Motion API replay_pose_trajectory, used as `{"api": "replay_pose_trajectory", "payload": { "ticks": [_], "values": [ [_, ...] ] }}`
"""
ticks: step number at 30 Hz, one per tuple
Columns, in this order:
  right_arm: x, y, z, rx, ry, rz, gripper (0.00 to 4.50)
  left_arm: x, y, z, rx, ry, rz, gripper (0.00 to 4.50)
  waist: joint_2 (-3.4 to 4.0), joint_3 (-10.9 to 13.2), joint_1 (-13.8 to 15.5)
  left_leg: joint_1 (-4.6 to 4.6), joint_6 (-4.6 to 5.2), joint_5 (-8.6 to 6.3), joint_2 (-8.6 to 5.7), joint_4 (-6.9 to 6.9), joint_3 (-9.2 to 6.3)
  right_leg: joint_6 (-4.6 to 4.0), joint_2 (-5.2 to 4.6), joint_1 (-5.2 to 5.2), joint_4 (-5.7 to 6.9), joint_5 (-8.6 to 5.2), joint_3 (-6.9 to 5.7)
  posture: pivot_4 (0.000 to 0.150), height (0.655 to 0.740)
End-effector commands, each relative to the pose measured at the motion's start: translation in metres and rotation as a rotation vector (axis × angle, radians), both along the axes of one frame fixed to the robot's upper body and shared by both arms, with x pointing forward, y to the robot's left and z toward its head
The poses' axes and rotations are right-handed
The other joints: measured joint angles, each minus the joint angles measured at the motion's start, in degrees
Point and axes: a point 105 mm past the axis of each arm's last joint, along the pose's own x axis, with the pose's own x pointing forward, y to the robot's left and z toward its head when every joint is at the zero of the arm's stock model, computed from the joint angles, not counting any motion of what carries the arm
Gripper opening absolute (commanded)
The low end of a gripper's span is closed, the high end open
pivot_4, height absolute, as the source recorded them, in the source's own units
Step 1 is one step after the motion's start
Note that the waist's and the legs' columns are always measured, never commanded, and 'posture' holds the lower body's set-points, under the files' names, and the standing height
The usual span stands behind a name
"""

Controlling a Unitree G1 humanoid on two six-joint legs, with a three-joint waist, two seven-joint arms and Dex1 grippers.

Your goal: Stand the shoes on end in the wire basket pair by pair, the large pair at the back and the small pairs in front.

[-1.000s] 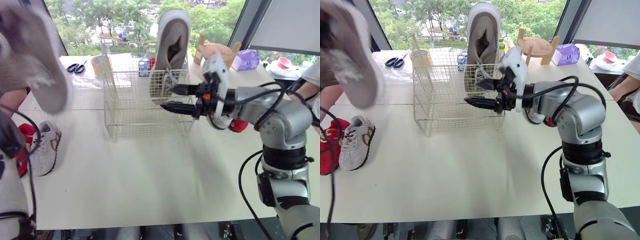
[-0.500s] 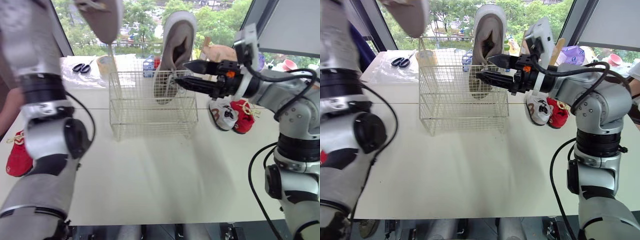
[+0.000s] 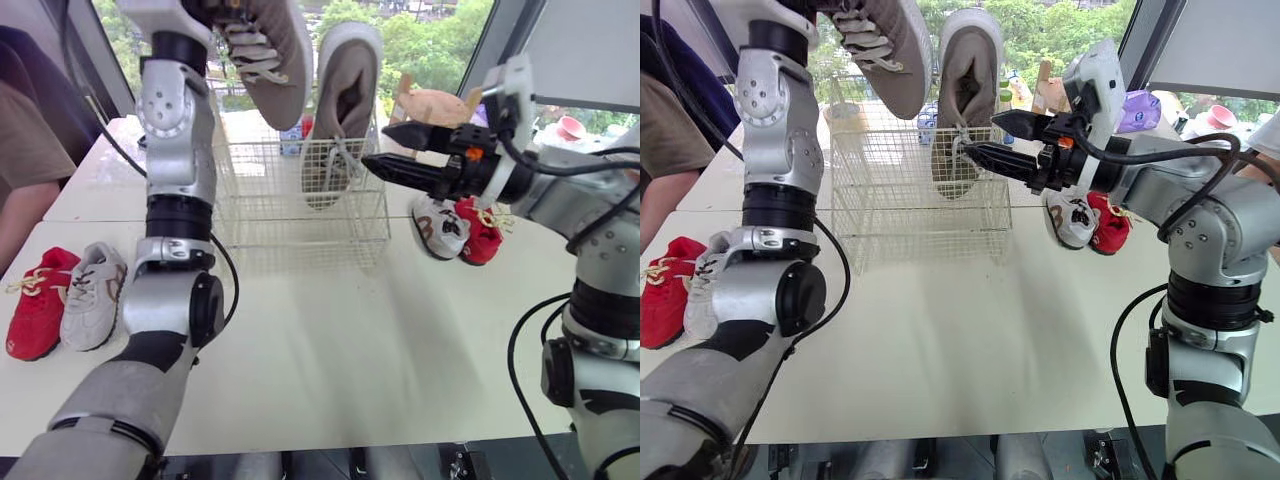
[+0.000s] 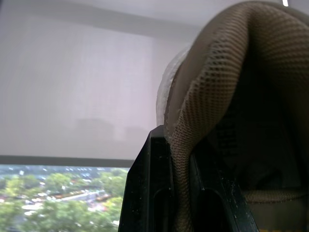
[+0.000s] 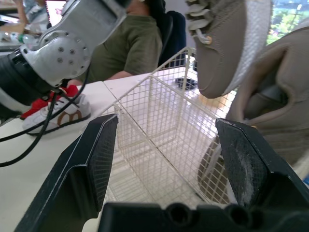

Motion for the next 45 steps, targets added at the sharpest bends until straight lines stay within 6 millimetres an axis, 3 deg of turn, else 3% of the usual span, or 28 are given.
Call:
{"api": "replay_pose_trajectory", "payload": {
  "ticks": [1, 7, 16, 19, 23, 26, 32, 36, 40, 42, 45],
  "values": [
    [-0.008, -0.002, 0.013, 0.012, -0.053, 0.005, 3.48, 0.006, 0.000, -0.021, 0.013, 0.075, 0.034, 0.06, 0.02, -0.01, 0.18, 0.12, 0.01, 0.00, 0.00, -0.01, 0.00, 0.00, 0.00, 0.12, -0.06, 0.00, 0.00, 0.150, 0.7400],
    [-0.005, 0.001, 0.012, 0.017, -0.044, 0.028, 3.48, -0.005, 0.008, -0.036, -0.015, 0.121, 0.064, 0.06, 0.01, 0.00, 0.24, 0.23, 0.01, -0.01, 0.02, -0.03, -0.02, 0.00, 0.02, 0.19, 0.00, 0.00, 0.03, 0.150, 0.7400],
    [-0.001, 0.005, 0.009, 0.017, -0.038, 0.047, 3.48, 0.011, 0.004, -0.107, 0.028, 0.402, 0.093, 0.06, 0.03, -0.02, 0.29, 0.26, 0.04, -0.03, 0.01, -0.07, -0.01, 0.00, 0.01, 0.24, -0.04, -0.01, 0.05, 0.150, 0.7400],
    [0.000, 0.006, 0.008, 0.020, -0.038, 0.050, 3.48, 0.012, 0.001, -0.112, 0.059, 0.430, 0.083, 0.06, 0.03, -0.02, 0.88, 0.26, 0.04, -0.03, 0.00, -0.04, 0.00, 0.00, 0.01, 0.25, -0.05, -0.01, 0.05, 0.150, 0.7400],
    [0.001, 0.009, 0.006, 0.021, -0.037, 0.054, 3.48, 0.011, -0.004, -0.105, 0.090, 0.408, 0.070, 0.06, 0.03, -0.02, 1.09, 0.28, 0.04, -0.03, 0.00, -0.04, -0.01, -0.01, 0.01, 0.25, -0.06, -0.01, 0.05, 0.150, 0.7400],
    [0.002, 0.008, 0.006, 0.022, -0.036, 0.053, 3.48, 0.007, -0.010, -0.105, 0.135, 0.406, 0.041, 1.27, 0.03, -0.02, 1.13, 0.27, 0.04, -0.03, 0.00, -0.04, -0.01, -0.01, 0.01, 0.25, -0.06, -0.01, 0.05, 0.150, 0.7400],
    [0.002, 0.005, 0.003, 0.029, -0.044, 0.048, 3.48, -0.017, -0.010, -0.110, 0.133, 0.428, -0.045, 4.33, 0.03, -0.01, 0.99, 0.27, 0.04, -0.03, 0.02, -0.05, -0.02, -0.01, 0.01, 0.22, -0.06, -0.01, 0.07, 0.150, 0.7400],
    [0.006, -0.008, 0.002, 0.064, -0.040, 0.013, 3.48, -0.048, -0.004, -0.117, 0.150, 0.472, -0.133, 4.47, 0.03, -0.01, 0.96, 0.27, 0.03, -0.03, 0.03, -0.06, -0.03, -0.02, 0.00, 0.21, -0.06, -0.02, 0.10, 0.150, 0.7400],
    [0.027, -0.054, -0.004, 0.194, -0.033, -0.203, 3.48, -0.085, 0.007, -0.129, 0.097, 0.560, -0.330, 4.47, 0.03, -0.01, 1.03, 0.27, 0.03, -0.03, 0.03, -0.05, -0.03, -0.03, -0.03, 0.22, -0.09, -0.02, 0.12, 0.150, 0.7400],
    [0.031, -0.074, -0.016, 0.193, -0.077, -0.289, 4.35, -0.098, 0.008, -0.137, 0.091, 0.600, -0.417, 4.50, 0.03, -0.02, 1.15, 0.27, 0.02, -0.03, 0.02, -0.06, -0.05, -0.05, -0.04, 0.23, -0.11, -0.03, 0.12, 0.150, 0.7400],
    [0.049, -0.115, -0.046, 0.201, -0.105, -0.527, 4.44, -0.107, -0.002, -0.154, 0.076, 0.681, -0.557, 4.50, 0.04, -0.02, 1.13, 0.32, 0.02, -0.03, 0.00, -0.04, -0.07, -0.05, -0.01, 0.32, -0.11, -0.03, 0.11, 0.150, 0.7400]
  ]
}}
